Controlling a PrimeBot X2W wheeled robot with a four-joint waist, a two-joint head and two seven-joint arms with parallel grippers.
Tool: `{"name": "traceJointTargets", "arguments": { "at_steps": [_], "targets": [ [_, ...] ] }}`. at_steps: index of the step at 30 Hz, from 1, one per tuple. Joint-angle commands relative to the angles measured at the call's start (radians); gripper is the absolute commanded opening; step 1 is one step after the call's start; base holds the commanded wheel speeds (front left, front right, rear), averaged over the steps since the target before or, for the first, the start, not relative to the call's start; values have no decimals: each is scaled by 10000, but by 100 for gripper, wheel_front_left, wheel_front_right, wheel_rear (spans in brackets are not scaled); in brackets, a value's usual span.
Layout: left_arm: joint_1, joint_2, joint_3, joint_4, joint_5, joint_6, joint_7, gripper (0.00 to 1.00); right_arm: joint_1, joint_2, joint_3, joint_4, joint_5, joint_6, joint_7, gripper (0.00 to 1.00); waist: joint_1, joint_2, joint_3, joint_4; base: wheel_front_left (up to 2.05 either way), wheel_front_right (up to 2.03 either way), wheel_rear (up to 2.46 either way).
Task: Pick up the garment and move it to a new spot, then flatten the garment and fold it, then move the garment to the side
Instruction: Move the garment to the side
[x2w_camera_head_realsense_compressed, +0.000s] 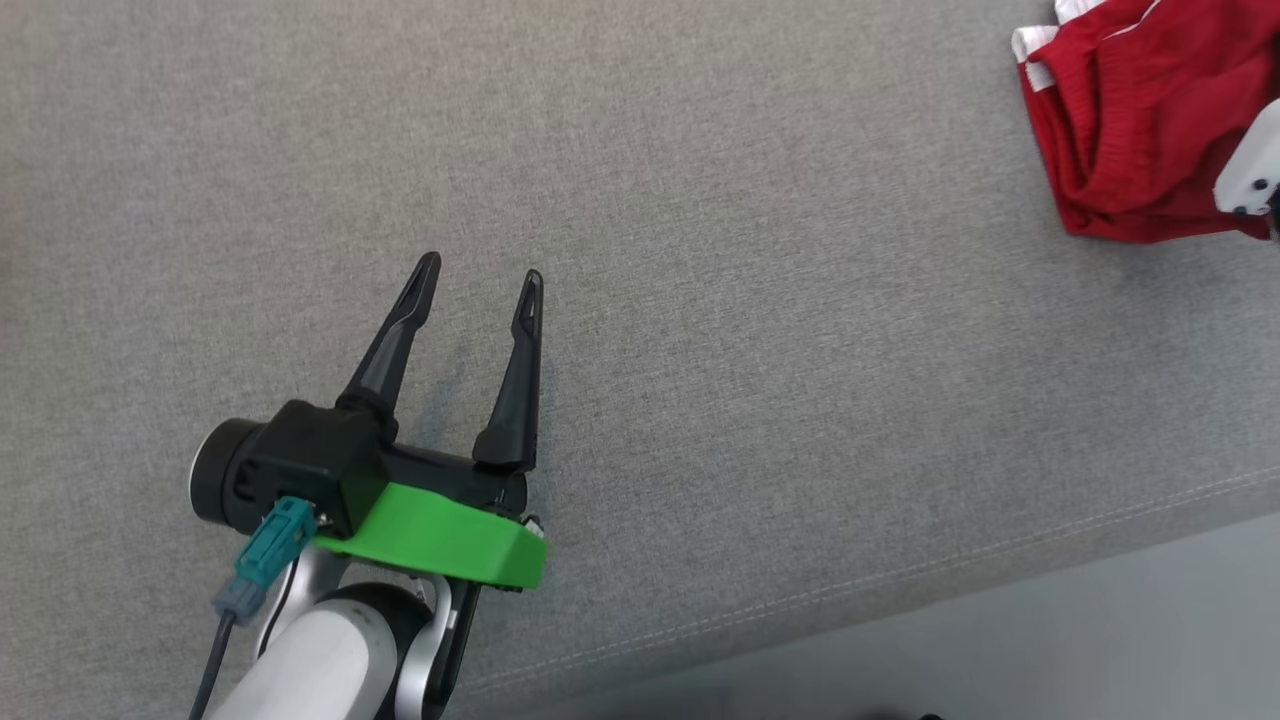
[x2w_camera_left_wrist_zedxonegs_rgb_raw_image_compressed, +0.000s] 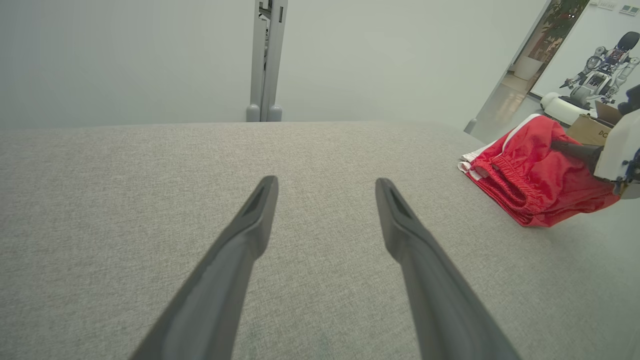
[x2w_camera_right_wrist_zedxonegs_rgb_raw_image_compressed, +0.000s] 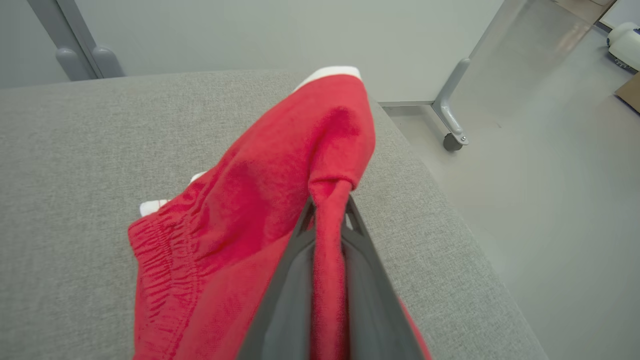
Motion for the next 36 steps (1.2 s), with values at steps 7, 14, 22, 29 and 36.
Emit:
{"name": "traceJointTargets", "arguments": {
  "at_steps": [7,14,22,29,36],
  "targets": [
    [-389,202,-83,-331,285,157,271,100,-543,-485,451,417,-473,-18,-628,40,-1,0,916,253,0,0,0],
    [-466,174,-194,-446,353,174,374,100,-620,-889,697,829,-818,-18,-1161,100,-1,0,1023,229,0,0,0],
    [-391,111,-98,-122,143,128,174,100,-313,-800,937,953,-703,-18,-1391,100,-1,0,590,125,0,0,0],
    [-204,-45,6,538,-184,19,-248,100,349,-575,1459,123,-6,-18,-1529,100,-1,0,-340,228,0,0,0],
    [188,-132,443,1693,-890,-203,-835,100,1251,-415,1929,-897,574,-18,-1542,100,-1,0,-1615,531,0,0,0]
  ]
}}
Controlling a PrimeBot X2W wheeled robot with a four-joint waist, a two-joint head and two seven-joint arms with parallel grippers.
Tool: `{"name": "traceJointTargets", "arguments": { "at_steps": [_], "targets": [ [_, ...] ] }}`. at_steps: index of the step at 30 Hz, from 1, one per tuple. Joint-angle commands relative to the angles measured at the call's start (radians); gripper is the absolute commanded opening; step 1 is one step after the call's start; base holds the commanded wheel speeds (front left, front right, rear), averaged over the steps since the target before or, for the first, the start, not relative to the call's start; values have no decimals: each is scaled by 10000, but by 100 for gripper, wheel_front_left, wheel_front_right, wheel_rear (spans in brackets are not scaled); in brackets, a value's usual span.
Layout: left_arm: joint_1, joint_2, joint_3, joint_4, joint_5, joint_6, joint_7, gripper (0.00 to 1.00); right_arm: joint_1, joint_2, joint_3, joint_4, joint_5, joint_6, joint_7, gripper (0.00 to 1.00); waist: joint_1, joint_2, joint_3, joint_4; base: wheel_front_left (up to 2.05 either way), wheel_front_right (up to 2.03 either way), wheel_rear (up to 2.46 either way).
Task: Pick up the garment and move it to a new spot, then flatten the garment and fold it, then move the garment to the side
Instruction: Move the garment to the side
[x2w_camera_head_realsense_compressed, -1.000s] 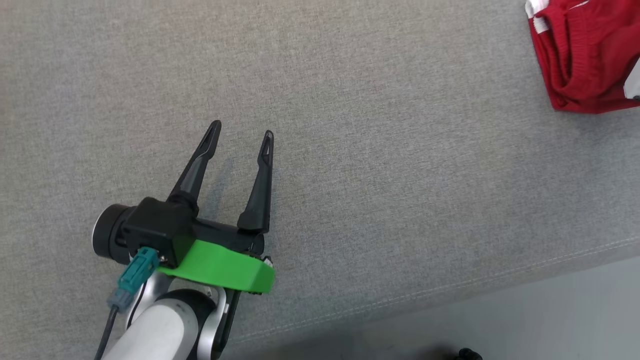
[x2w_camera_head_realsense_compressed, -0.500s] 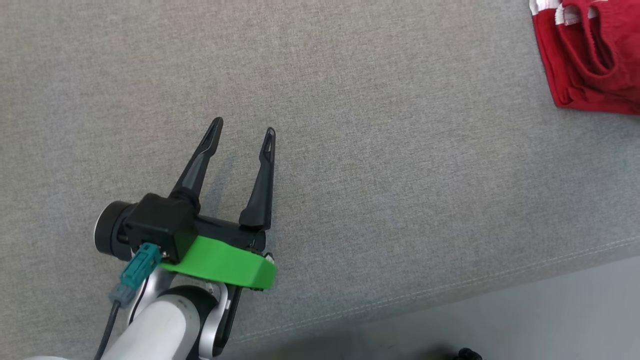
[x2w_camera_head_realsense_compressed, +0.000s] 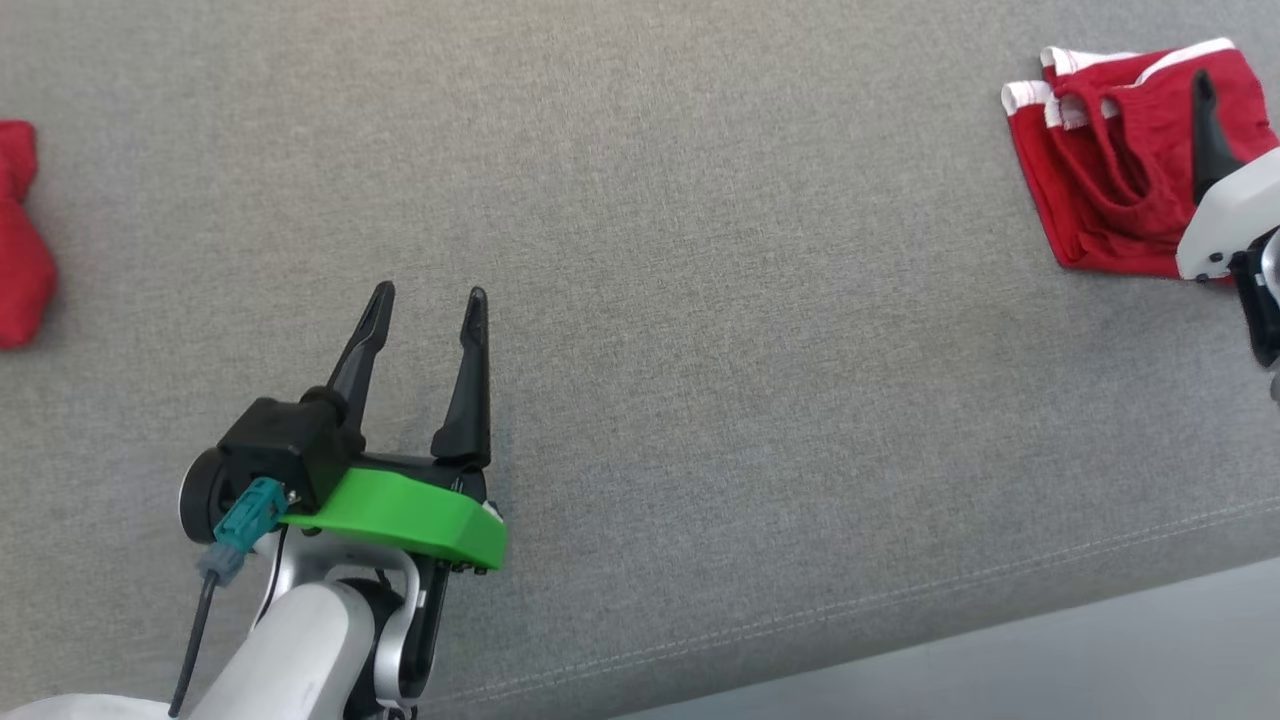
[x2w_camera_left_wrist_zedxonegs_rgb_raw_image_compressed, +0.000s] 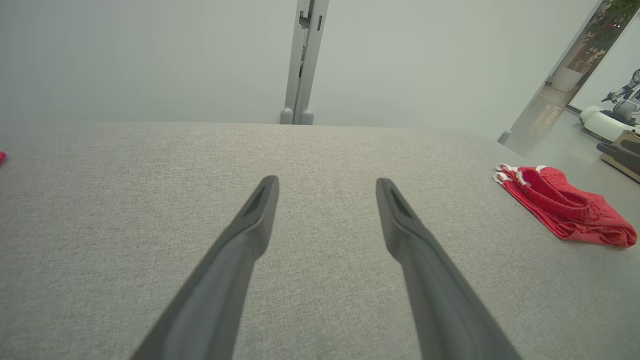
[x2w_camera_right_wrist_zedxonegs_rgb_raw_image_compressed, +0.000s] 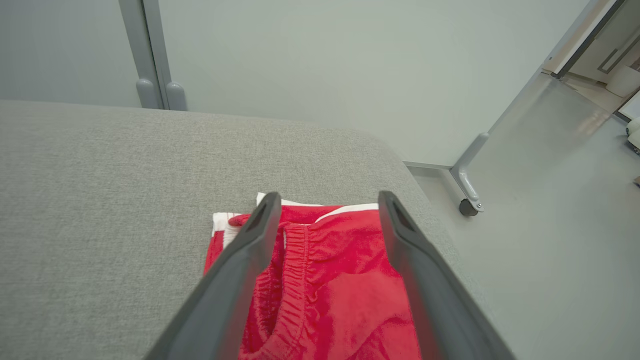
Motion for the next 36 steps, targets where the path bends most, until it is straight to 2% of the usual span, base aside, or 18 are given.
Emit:
{"name": "traceJointTargets", "arguments": {
  "at_steps": [1,10,20,27,28,32,36],
  "targets": [
    [250,29,147,259,-217,-83,-169,100,368,79,94,-215,127,-18,-35,100,-1,0,-962,310,0,0,0],
    [1077,364,1123,1544,-1078,-191,-905,100,1885,688,186,-1550,488,-18,-40,100,-1,0,-2415,825,0,0,0],
    [2471,781,1895,1754,-1552,116,-1355,100,4400,1695,-1159,-3835,-105,-18,53,100,-1,0,-3417,1261,0,0,0],
    [3216,866,1792,1368,-1416,363,-1410,100,6614,2665,-2449,-6089,-829,-18,652,100,-1,0,-3764,1687,0,0,0],
    [3216,866,1792,1368,-1416,363,-1410,100,6614,2665,-2449,-6089,-829,-18,652,100,-1,0,-3764,1687,0,0,0],
    [3521,914,1727,1120,-1341,497,-1395,100,7716,3356,-2899,-7628,-1312,-16,1150,100,-1,0,-3832,1819,0,0,0],
    [3737,935,1685,913,-1340,595,-1345,100,8506,3781,-2975,-8889,-1599,-16,1630,100,-1,0,-3886,1889,0,0,0]
  ]
}}
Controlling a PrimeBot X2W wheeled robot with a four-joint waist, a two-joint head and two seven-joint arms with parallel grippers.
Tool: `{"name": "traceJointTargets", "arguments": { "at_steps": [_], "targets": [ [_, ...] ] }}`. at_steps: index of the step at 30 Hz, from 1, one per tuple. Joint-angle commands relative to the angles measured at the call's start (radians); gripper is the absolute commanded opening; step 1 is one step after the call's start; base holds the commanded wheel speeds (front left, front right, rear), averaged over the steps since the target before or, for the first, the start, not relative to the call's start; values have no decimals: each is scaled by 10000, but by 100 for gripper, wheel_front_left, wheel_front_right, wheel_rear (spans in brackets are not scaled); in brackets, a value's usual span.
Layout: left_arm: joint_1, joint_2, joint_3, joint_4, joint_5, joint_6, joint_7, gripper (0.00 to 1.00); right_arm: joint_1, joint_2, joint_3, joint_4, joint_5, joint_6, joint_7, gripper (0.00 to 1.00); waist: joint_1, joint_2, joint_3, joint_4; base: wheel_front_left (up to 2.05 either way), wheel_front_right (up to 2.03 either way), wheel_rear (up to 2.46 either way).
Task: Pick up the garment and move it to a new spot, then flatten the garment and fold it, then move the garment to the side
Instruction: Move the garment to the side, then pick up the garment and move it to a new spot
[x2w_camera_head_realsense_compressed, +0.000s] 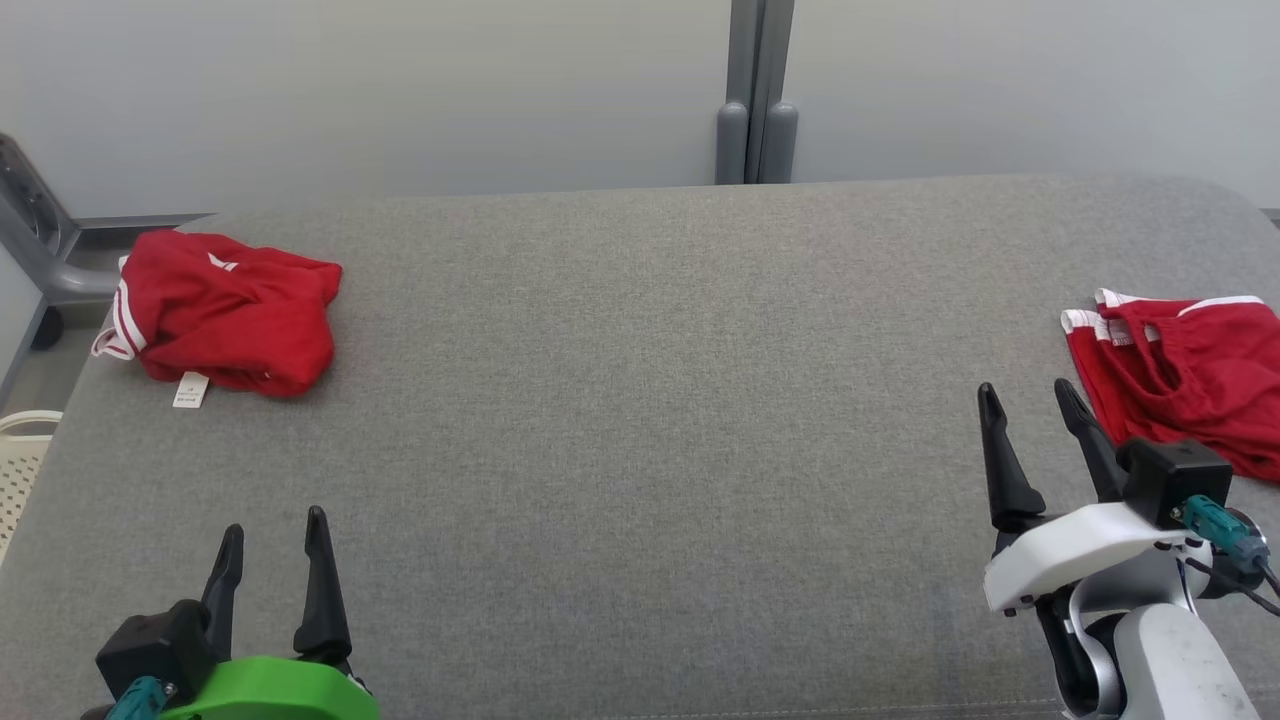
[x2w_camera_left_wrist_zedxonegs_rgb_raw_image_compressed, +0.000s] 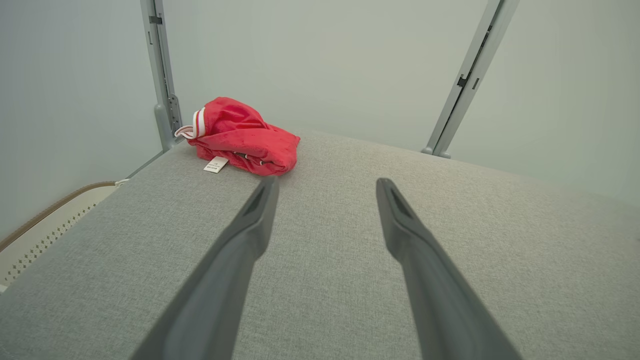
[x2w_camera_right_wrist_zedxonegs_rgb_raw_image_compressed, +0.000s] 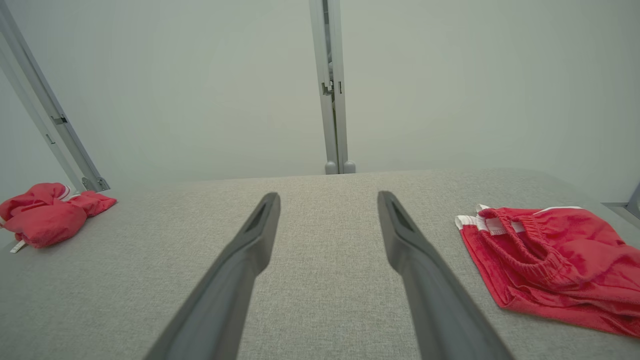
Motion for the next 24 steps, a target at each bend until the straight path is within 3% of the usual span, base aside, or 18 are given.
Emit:
{"name": "traceJointTargets", "arguments": {
  "at_steps": [1,9,24],
  "targets": [
    [155,93,24,-50,65,45,-18,100,222,18,-70,-265,-110,-16,106,100,1,0,-52,44,0,0,0],
    [279,78,1,127,-90,-109,-94,100,1000,260,-63,-1372,-200,-17,733,100,1,0,-198,55,0,0,0],
    [-35,115,-180,348,-88,-239,9,100,1297,261,148,-1618,216,-17,981,100,1,0,-224,10,0,0,0]
  ]
}}
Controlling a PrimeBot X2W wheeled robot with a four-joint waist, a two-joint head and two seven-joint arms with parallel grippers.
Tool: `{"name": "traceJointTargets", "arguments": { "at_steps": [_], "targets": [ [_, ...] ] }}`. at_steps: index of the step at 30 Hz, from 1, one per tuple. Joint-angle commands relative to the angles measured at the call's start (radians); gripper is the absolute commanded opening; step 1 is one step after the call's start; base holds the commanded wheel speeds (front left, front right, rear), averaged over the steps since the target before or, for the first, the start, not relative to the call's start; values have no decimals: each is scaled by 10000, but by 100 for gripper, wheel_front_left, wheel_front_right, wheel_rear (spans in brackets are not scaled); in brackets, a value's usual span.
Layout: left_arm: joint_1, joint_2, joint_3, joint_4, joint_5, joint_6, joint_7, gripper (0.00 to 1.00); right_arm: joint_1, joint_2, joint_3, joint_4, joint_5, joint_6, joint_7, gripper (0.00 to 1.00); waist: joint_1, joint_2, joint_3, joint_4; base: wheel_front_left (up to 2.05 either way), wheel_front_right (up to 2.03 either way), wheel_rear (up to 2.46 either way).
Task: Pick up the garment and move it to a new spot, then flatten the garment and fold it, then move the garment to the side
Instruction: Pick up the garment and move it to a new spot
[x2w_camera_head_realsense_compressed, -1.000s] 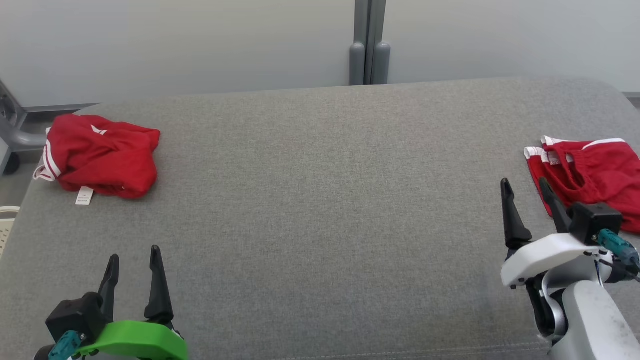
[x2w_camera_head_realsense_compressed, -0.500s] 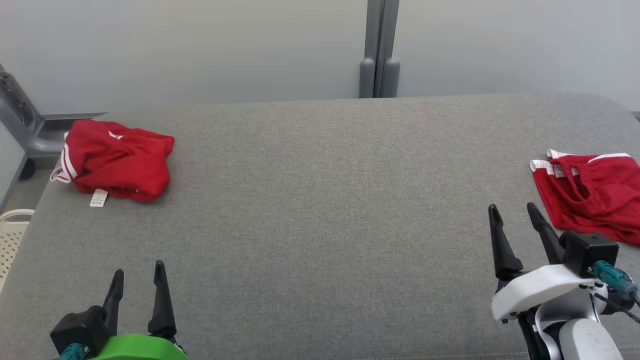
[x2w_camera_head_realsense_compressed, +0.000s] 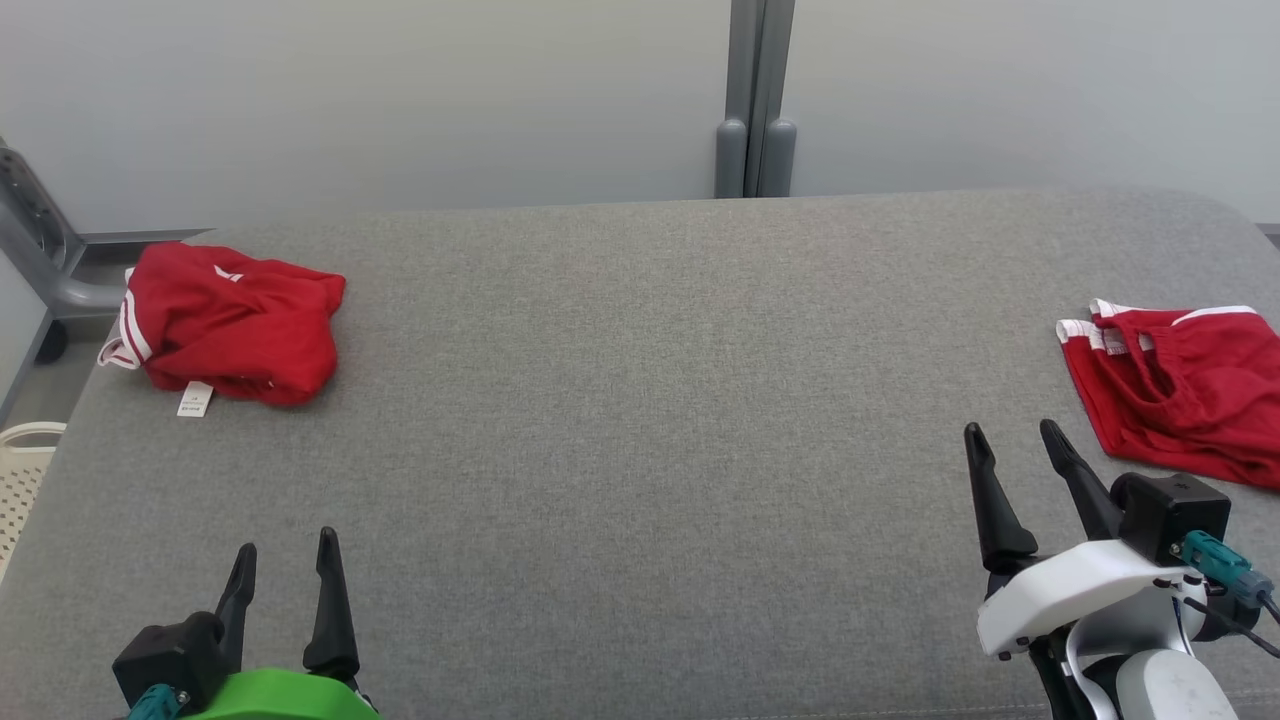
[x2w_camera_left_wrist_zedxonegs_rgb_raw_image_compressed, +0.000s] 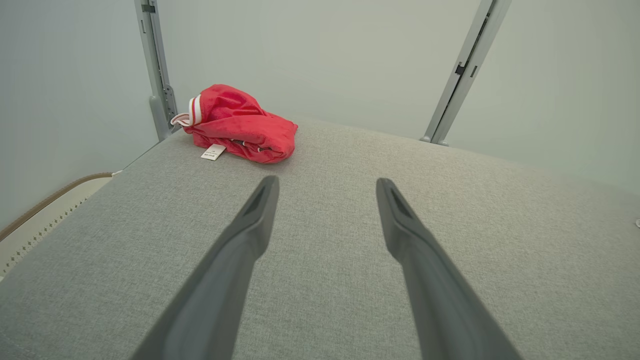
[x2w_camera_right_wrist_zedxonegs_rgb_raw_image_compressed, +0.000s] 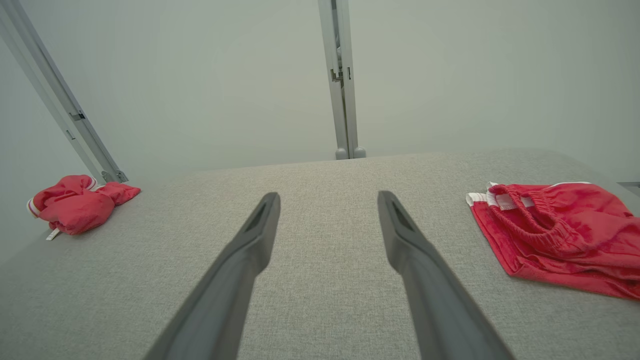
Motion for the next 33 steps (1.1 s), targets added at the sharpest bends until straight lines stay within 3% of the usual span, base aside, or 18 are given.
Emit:
{"name": "traceJointTargets", "arguments": {
  "at_steps": [1,14,19,25,33],
  "targets": [
    [-173,88,-18,5,23,-46,22,100,94,-19,-20,-15,60,-11,-1,100,1,0,8,14,0,0,0],
    [-408,151,-127,206,69,-167,58,100,234,-18,-79,-66,113,-11,46,100,1,0,36,204,0,0,0],
    [-521,154,-196,233,95,-170,94,100,256,-17,-116,-124,126,-11,58,100,1,0,46,593,0,0,0],
    [-626,191,-233,192,153,-107,127,100,295,-16,-92,-129,178,-11,14,100,1,0,87,1474,0,0,0],
    [-712,292,-276,75,249,6,225,100,247,-17,-50,-15,346,-11,-126,100,1,0,181,3306,0,0,0]
  ]
}}
